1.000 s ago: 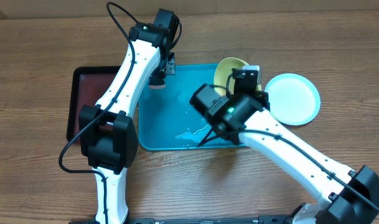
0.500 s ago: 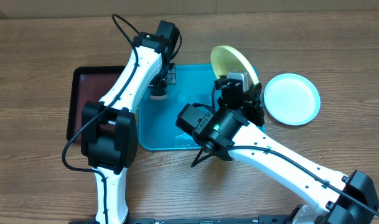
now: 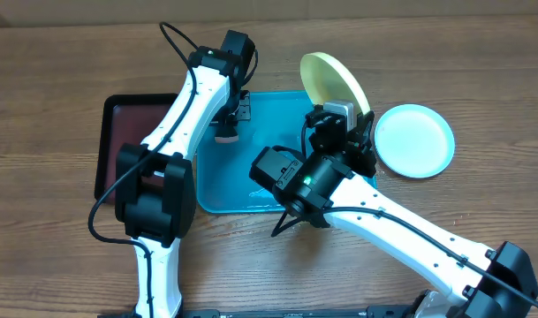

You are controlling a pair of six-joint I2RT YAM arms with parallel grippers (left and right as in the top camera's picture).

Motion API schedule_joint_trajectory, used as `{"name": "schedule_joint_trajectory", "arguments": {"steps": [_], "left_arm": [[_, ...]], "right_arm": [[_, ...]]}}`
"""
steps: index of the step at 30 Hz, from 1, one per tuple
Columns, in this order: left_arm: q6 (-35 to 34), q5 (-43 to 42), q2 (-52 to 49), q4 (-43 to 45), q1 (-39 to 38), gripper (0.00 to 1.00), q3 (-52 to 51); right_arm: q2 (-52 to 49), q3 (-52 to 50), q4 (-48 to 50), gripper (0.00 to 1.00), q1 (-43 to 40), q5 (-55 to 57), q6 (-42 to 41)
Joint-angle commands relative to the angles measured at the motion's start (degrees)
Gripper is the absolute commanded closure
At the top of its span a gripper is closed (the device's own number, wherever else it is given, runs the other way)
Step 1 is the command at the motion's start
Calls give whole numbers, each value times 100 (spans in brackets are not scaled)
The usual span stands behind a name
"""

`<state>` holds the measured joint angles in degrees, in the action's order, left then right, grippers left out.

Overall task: Clean dirty plates on tray and stack at the side
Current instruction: 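Lift the yellow-green plate off the tray with the right gripper, then lower the yellow-green plate onto the plate stack and release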

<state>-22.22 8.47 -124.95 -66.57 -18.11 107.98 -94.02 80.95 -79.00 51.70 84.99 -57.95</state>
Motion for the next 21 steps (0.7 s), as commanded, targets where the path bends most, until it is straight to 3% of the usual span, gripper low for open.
{"name": "schedule_joint_trajectory", "arguments": {"steps": [1, 6, 10, 13, 16, 21], "left_arm": [[-76, -111, -39, 11, 7, 96, -24], [-76, -109, -39, 9, 7, 96, -24], [-76, -111, -39, 11, 7, 96, -24], [-76, -111, -39, -2, 7, 96, -24], [-76, -109, -39, -7, 7, 96, -24], [-72, -107, -39, -2, 9, 96, -24]], "right_arm": [[168, 26, 85, 96, -341, -887, -481], [114, -85, 647, 96, -1364, -3233, -138], [42, -337, 1823, 96, -2212, -5657, 2262], [42, -442, 2358, 96, -2800, -7611, 3427], [42, -442, 2535, 96, -3440, -8850, 3703], [42, -442, 2538, 96, -4542, -9608, 3630]]}}
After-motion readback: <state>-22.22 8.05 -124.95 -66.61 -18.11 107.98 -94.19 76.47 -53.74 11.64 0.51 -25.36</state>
